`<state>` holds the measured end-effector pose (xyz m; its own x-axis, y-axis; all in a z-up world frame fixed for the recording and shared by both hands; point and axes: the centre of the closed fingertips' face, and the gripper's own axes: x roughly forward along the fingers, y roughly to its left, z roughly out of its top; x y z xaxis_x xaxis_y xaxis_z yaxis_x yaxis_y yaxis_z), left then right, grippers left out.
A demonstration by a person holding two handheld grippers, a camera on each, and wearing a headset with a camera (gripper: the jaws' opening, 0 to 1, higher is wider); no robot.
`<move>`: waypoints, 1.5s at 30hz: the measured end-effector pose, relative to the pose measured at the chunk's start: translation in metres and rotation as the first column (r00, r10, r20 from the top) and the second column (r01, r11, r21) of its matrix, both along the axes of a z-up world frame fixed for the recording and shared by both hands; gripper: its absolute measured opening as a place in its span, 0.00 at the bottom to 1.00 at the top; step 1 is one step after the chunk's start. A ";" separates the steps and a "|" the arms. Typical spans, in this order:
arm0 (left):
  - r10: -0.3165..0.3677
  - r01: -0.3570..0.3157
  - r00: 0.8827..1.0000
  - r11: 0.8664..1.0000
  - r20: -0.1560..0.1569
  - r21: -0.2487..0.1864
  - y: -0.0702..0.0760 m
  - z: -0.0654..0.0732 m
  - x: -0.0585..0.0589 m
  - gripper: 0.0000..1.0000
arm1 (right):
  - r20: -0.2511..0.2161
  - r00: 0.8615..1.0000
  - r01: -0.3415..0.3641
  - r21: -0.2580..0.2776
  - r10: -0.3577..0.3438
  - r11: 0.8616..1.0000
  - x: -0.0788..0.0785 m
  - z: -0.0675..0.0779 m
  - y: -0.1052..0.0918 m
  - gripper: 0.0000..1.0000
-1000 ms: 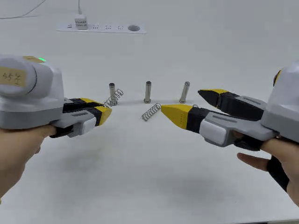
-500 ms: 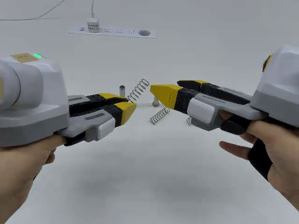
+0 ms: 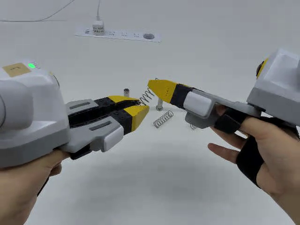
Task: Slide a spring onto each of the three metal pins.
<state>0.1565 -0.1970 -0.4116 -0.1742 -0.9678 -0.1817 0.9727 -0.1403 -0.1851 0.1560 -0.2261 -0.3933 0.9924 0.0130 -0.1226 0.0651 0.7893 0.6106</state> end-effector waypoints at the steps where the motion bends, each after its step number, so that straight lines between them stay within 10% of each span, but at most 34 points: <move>1: -0.002 0.002 1.000 1.000 -0.002 -0.003 0.000 0.000 -0.001 0.10 | 0.003 1.000 0.001 0.011 -0.001 1.000 0.000 0.000 0.000 0.25; 17: -0.036 0.036 0.999 0.999 0.019 -0.004 0.002 -0.005 -0.007 0.10 | 0.035 0.999 -0.033 0.115 0.029 0.993 0.004 -0.002 0.010 0.12; 31: -0.039 0.034 0.995 0.998 0.096 0.052 0.003 -0.016 -0.007 0.10 | -0.012 0.997 -0.083 -0.051 0.082 0.995 0.009 -0.006 0.019 0.11; 45: -0.017 -0.007 0.984 0.991 0.178 0.133 0.006 -0.031 0.003 0.11 | -0.055 0.991 -0.128 -0.221 0.119 0.967 0.024 -0.003 0.020 0.11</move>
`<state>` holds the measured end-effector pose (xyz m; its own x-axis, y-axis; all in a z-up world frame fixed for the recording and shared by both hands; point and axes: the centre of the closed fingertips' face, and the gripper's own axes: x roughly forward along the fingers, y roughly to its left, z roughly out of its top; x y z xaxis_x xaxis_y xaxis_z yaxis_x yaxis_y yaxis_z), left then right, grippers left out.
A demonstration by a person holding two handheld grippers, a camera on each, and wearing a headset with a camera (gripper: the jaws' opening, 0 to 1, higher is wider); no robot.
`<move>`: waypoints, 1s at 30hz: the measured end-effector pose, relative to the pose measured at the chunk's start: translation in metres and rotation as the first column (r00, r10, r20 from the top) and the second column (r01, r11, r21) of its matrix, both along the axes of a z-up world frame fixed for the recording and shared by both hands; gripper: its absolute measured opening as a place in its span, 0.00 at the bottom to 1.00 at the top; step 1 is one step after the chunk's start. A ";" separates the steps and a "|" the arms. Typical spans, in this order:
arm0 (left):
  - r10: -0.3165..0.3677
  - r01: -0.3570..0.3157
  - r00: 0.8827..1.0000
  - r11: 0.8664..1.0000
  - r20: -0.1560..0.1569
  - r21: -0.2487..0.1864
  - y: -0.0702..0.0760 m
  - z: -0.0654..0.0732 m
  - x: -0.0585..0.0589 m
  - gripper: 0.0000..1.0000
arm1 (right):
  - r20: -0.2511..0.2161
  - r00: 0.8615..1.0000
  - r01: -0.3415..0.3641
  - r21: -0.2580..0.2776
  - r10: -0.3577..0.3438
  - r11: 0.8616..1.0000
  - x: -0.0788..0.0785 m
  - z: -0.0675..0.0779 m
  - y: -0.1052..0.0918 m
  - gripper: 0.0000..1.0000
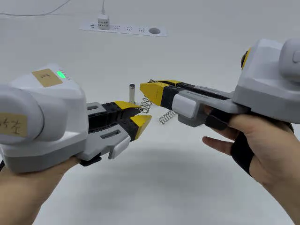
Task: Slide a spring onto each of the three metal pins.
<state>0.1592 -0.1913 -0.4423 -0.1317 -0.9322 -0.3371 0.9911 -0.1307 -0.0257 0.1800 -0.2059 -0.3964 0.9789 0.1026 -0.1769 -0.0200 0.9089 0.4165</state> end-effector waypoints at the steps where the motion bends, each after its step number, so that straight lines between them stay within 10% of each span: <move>1: 0.001 -0.001 1.000 1.000 0.006 0.007 0.000 -0.001 0.000 0.12 | 0.000 1.000 0.001 -0.007 -0.001 1.000 0.001 0.000 -0.002 0.11; 6: 0.000 -0.002 0.999 0.999 0.049 0.039 0.002 -0.007 0.002 0.16 | 0.006 1.000 0.003 -0.045 -0.002 0.999 0.011 0.004 -0.010 0.11; 30: 0.051 -0.052 0.999 0.991 0.010 0.122 0.006 -0.026 0.011 0.35 | -0.016 0.999 0.029 -0.147 -0.032 0.989 0.063 -0.017 -0.050 0.11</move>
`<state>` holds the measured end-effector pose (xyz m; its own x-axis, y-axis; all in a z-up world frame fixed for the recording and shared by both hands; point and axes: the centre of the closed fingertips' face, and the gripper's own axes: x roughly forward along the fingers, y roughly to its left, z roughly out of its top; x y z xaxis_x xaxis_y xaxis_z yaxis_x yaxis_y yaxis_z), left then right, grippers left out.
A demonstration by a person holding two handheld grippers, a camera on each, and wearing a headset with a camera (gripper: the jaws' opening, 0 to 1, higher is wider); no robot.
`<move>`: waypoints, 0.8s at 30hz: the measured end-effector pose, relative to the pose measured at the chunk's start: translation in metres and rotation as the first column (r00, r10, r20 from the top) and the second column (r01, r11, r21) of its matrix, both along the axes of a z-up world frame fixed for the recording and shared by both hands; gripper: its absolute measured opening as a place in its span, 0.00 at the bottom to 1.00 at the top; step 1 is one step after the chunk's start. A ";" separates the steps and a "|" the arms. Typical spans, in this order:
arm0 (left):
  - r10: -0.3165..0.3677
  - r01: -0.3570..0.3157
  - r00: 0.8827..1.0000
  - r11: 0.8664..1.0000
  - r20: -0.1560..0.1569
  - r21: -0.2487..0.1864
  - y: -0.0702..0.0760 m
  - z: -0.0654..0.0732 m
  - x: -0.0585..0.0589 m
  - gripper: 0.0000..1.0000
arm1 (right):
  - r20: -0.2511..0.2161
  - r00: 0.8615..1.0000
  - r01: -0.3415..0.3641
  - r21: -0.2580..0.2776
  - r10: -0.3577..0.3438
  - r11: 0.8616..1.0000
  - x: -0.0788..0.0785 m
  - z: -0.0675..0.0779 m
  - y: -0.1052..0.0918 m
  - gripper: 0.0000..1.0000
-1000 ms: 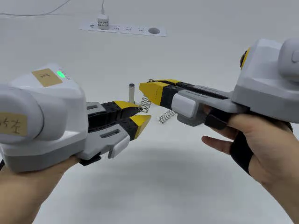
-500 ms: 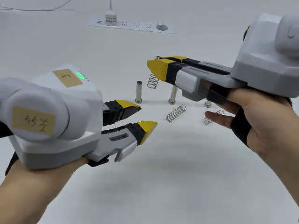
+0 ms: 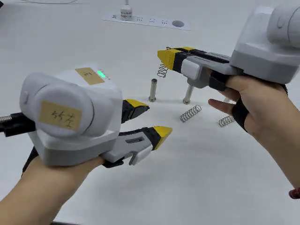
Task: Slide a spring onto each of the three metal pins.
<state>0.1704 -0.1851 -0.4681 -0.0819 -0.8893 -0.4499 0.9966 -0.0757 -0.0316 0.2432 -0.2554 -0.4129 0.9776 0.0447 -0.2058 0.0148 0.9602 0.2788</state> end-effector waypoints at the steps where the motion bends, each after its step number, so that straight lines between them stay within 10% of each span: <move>1: 0.000 0.000 1.000 1.000 0.000 0.001 0.000 0.000 0.000 0.36 | -0.003 1.000 0.000 -0.004 0.000 1.000 0.001 -0.002 -0.001 0.11; 24: 0.037 -0.036 0.999 0.999 -0.023 0.011 -0.001 -0.002 0.006 0.46 | -0.055 0.998 0.016 -0.068 -0.020 0.998 0.025 -0.035 -0.017 0.12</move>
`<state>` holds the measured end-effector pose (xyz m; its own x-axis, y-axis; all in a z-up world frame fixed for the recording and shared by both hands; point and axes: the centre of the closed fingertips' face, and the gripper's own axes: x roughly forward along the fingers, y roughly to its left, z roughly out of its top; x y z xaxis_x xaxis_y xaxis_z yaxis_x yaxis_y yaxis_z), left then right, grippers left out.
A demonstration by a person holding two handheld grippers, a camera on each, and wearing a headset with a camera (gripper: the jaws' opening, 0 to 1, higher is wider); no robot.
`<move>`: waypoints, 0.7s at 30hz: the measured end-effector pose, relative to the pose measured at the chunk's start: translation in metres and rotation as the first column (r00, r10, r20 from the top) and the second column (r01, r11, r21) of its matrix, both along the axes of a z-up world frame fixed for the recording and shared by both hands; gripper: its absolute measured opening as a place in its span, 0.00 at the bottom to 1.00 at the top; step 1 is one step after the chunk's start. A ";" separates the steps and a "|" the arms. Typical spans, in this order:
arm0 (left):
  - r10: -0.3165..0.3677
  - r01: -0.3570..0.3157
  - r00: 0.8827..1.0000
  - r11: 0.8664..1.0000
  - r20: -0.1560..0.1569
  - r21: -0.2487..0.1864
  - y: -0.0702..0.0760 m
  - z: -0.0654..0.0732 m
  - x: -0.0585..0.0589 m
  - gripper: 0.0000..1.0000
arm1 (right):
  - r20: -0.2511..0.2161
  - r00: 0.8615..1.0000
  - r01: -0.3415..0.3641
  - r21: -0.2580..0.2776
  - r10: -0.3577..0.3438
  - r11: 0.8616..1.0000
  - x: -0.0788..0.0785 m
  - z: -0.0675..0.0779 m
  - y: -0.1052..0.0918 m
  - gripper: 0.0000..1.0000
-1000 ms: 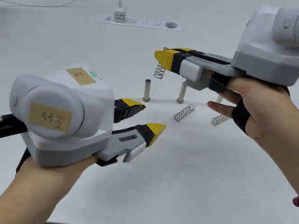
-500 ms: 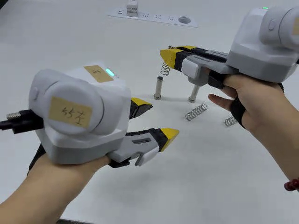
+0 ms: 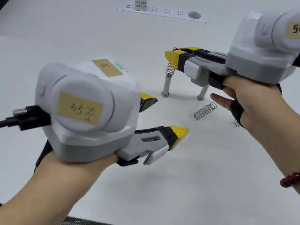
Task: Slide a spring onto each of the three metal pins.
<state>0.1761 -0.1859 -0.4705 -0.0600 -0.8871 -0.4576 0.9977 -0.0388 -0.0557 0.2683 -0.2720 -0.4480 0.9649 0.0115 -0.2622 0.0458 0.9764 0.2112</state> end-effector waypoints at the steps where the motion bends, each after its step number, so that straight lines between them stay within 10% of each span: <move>1: 0.000 0.000 1.000 1.000 -0.002 0.001 0.000 0.000 0.000 0.46 | -0.003 1.000 -0.003 -0.007 0.003 1.000 0.000 0.000 0.001 0.12; 21: 0.000 0.000 1.000 1.000 0.000 0.014 0.001 -0.002 -0.001 0.47 | -0.068 0.997 -0.033 -0.129 0.024 0.991 -0.004 -0.017 0.012 0.12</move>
